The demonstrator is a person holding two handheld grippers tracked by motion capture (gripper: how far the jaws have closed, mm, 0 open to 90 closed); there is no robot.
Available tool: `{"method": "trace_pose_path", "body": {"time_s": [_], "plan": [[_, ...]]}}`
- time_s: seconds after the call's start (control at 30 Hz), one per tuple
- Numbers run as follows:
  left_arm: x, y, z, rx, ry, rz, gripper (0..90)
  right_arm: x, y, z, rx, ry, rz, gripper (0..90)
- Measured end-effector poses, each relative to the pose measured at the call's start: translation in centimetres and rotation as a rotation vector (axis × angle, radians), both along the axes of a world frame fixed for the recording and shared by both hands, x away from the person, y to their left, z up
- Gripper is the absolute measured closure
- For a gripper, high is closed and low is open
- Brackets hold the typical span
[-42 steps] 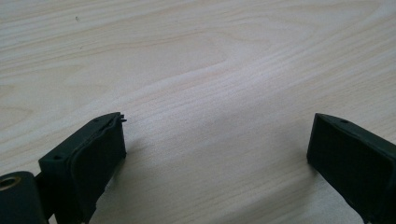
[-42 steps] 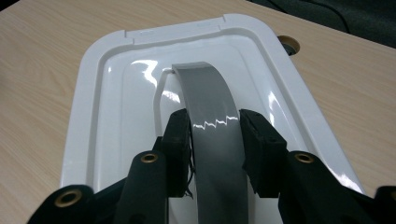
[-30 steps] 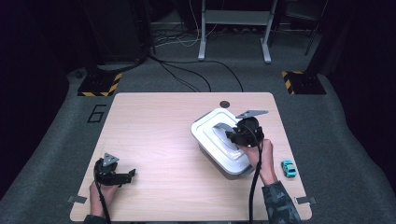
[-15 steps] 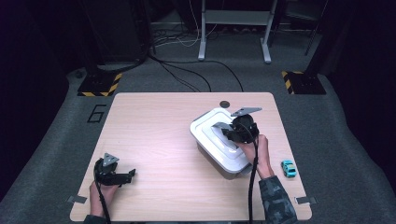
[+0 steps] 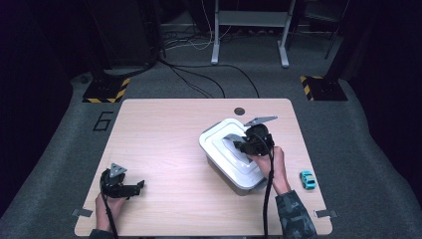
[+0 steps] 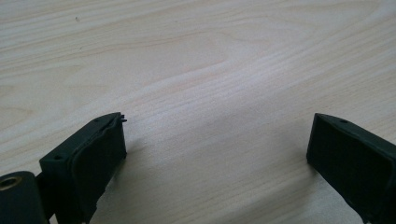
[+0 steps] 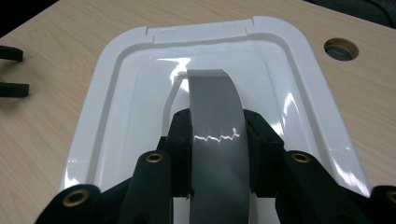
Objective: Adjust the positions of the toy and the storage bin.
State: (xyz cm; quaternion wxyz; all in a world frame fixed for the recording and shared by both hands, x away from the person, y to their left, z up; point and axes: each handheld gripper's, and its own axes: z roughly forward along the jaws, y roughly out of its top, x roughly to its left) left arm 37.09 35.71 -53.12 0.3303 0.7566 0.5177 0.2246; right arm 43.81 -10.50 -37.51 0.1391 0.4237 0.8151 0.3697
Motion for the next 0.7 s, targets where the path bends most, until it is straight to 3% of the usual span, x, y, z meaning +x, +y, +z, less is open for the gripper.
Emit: {"method": "trace_pose_path", "body": {"time_s": [0.33,0.7], "plan": [[0.0,0.0,0.0,0.001,0.003,-0.002,4.3,-1.7,0.6,-0.1,-0.014,-0.008,0.024,66.7],[0.0,0.0,0.1,0.002,0.009,-0.002,4.4,-1.9,0.7,-0.1,-0.020,-0.027,0.023,66.6]]}}
